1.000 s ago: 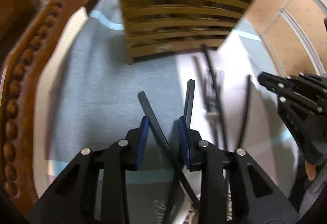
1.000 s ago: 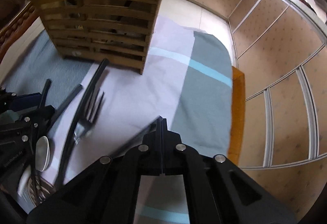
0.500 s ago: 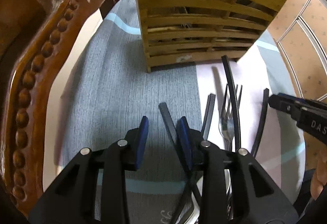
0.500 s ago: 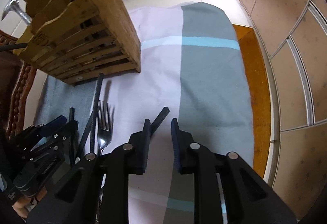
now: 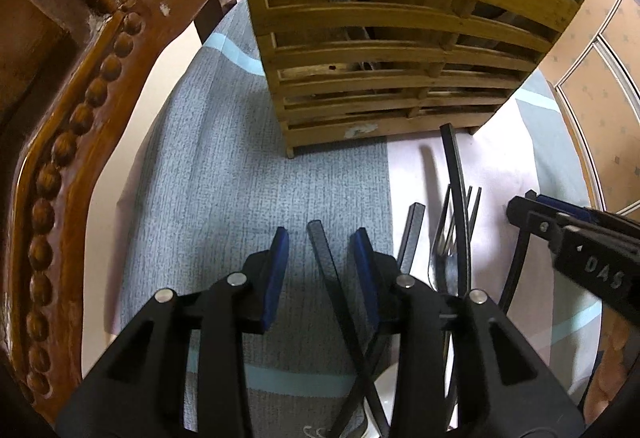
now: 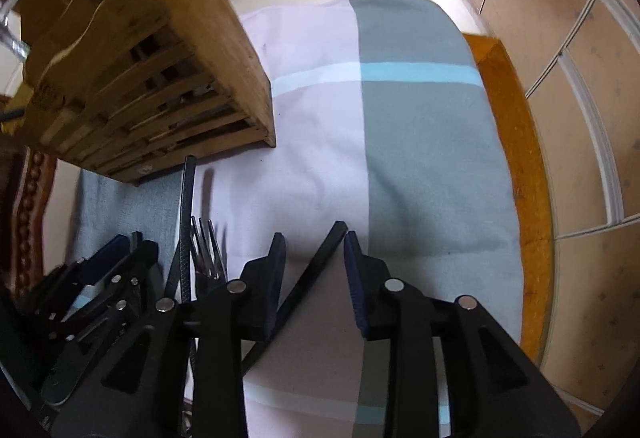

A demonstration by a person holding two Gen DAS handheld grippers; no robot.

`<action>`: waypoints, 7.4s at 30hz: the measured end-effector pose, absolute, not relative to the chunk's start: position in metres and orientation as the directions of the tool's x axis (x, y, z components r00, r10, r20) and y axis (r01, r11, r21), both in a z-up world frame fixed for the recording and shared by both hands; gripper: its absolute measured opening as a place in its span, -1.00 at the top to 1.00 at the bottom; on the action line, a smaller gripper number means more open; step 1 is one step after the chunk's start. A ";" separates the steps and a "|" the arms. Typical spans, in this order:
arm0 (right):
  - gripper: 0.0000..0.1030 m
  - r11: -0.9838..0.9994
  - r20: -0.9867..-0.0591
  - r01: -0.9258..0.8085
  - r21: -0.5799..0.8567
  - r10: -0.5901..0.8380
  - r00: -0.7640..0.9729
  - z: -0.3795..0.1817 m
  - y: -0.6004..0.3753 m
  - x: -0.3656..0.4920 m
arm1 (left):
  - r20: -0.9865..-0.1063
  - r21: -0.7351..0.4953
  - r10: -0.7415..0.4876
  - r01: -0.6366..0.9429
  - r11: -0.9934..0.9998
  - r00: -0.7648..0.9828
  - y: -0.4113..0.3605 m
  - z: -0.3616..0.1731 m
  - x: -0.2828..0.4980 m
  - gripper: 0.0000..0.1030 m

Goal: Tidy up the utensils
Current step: 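Grasp a black chopstick with the left tool while the right tool grasps another chopstick, then lift both chopsticks over the wooden holder and drop them inside, then move both open tools back down to the fork and chopsticks on the cloth, then grasp a black chopstick with the right tool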

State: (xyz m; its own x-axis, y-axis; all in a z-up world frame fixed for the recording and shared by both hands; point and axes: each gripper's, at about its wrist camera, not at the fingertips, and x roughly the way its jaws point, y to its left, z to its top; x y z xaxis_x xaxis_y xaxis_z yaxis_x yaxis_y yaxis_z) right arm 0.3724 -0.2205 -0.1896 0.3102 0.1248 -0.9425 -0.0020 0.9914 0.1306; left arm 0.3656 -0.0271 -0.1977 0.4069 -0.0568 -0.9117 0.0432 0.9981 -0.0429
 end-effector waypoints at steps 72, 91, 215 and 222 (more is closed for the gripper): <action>0.85 0.978 -0.790 -0.206 0.042 0.159 0.592 -0.029 -0.226 0.250 | -0.670 -0.078 -0.115 0.085 0.993 0.733 -0.011 -0.020 0.230 0.87; 0.85 0.977 -0.641 -0.200 0.078 0.203 0.740 0.057 -0.237 0.205 | -0.525 -0.096 -0.091 0.047 0.994 0.846 0.019 0.068 0.184 0.87; 0.54 0.983 -0.949 -0.172 0.065 0.114 0.293 -0.166 -0.239 0.286 | -0.931 -0.091 -0.122 0.106 0.990 0.345 -0.011 -0.181 0.301 0.77; 0.37 0.982 -0.942 -0.188 0.020 0.081 0.326 -0.156 -0.223 0.296 | -0.933 -0.042 -0.074 0.097 0.994 0.351 -0.017 -0.181 0.325 0.28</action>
